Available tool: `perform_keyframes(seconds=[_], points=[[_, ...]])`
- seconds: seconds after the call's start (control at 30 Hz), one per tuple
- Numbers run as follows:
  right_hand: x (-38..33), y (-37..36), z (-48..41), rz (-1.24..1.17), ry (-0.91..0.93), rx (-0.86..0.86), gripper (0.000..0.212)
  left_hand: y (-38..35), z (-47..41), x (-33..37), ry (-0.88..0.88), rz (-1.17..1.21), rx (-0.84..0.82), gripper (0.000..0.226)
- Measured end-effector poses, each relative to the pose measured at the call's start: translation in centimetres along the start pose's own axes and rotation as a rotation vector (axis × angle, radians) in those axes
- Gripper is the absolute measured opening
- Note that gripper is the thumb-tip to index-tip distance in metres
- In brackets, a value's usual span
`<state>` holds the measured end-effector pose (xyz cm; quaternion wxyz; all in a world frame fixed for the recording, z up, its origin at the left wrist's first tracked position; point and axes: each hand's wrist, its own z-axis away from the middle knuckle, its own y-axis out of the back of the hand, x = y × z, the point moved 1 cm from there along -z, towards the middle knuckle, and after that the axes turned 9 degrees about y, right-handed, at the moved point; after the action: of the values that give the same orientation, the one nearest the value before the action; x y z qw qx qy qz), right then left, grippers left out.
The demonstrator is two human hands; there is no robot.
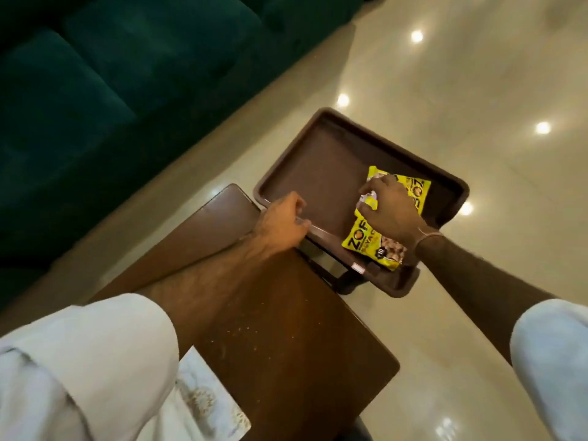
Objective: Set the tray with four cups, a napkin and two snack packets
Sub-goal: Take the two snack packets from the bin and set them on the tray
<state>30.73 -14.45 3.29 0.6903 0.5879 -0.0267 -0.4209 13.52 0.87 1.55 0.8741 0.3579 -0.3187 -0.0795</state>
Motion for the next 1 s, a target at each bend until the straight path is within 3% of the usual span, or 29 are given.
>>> perform_keyframes(seconds=[0.2, 0.37, 0.47, 0.67, 0.83, 1.0], points=[[8.1, -3.3, 3.0, -0.04, -0.329, 0.245, 0.066, -6.5, -7.9, 6.9, -0.136, 0.069, -0.013, 0.044], [10.2, -6.1, 6.2, -0.399, -0.535, 0.312, 0.073, -8.7, -12.8, 13.0, -0.269, -0.057, 0.008, 0.067], [10.0, -6.6, 6.5, -0.546, -0.634, 0.276, 0.068, -9.2, -14.7, 15.1, -0.335, -0.204, -0.083, 0.075], [9.6, -7.5, 6.6, -0.66, -0.689, 0.186, 0.074, -9.2, -15.9, 16.3, -0.317, -0.332, -0.24, 0.061], [10.1, -7.0, 6.5, -0.957, -0.673, 0.175, 0.044, -8.4, -15.4, 14.9, -0.264, -0.213, -0.281, 0.034], [9.1, -5.0, 6.3, -1.129, -0.486, 0.234, 0.036, -5.9, -13.4, 11.9, -0.165, 0.062, -0.199, 0.036]])
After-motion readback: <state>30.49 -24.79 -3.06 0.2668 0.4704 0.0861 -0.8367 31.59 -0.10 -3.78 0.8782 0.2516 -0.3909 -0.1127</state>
